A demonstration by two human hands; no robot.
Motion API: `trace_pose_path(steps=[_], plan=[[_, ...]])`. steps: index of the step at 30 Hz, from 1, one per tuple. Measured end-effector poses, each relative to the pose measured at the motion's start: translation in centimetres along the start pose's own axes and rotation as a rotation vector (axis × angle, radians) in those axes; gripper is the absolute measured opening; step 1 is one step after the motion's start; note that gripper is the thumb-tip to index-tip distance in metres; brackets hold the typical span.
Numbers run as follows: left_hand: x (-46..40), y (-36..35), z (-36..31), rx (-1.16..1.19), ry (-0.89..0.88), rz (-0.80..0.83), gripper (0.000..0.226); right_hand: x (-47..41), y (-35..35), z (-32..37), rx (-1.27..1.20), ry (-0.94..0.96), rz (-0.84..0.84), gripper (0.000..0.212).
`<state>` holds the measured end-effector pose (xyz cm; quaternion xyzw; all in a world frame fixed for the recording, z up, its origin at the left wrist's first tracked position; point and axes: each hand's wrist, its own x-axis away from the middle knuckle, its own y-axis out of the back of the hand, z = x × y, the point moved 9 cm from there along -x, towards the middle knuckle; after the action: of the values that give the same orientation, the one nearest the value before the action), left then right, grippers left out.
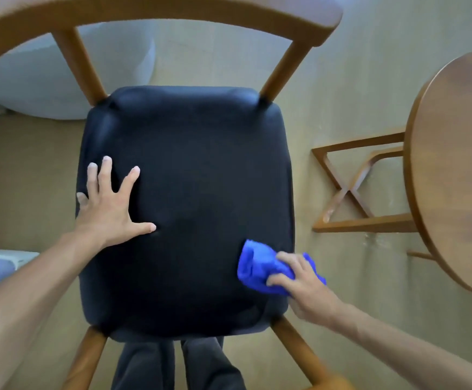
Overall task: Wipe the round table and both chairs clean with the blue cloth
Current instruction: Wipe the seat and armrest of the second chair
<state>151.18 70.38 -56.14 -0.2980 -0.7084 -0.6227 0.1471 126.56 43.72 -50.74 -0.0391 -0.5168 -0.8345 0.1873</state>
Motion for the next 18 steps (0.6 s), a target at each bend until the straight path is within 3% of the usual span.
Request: trace_pose_path(steps=[3, 5, 7, 9, 14, 16, 18], plan=[[0.0, -0.2, 0.0, -0.016, 0.01, 0.01, 0.122, 5.3, -4.3, 2.4, 0.15, 0.375, 0.399, 0.047], [0.1, -0.1, 0.1, -0.016, 0.016, 0.008, 0.121, 4.3, -4.2, 1.5, 0.276, 0.516, 0.457, 0.05], [0.0, -0.2, 0.0, -0.023, 0.01, 0.012, 0.121, 2.1, -2.5, 0.3, 0.316, 0.538, 0.375, 0.047], [0.1, 0.0, 0.1, -0.028, 0.01, 0.003, 0.121, -0.4, 0.3, -1.8, 0.265, 0.391, 0.182, 0.049], [0.3, 0.3, -0.2, -0.07, 0.015, -0.001, 0.121, -8.8, 6.5, -5.9, 0.047, -0.394, -0.398, 0.048], [0.7, 0.2, -0.4, -0.083, 0.028, 0.011, 0.119, -9.9, 6.2, -3.9, 0.052, -0.458, -0.419, 0.049], [1.5, 0.2, -0.9, -0.089, 0.055, 0.03, 0.111, -9.0, 4.3, -0.2, 0.107, -0.267, -0.317, 0.05]])
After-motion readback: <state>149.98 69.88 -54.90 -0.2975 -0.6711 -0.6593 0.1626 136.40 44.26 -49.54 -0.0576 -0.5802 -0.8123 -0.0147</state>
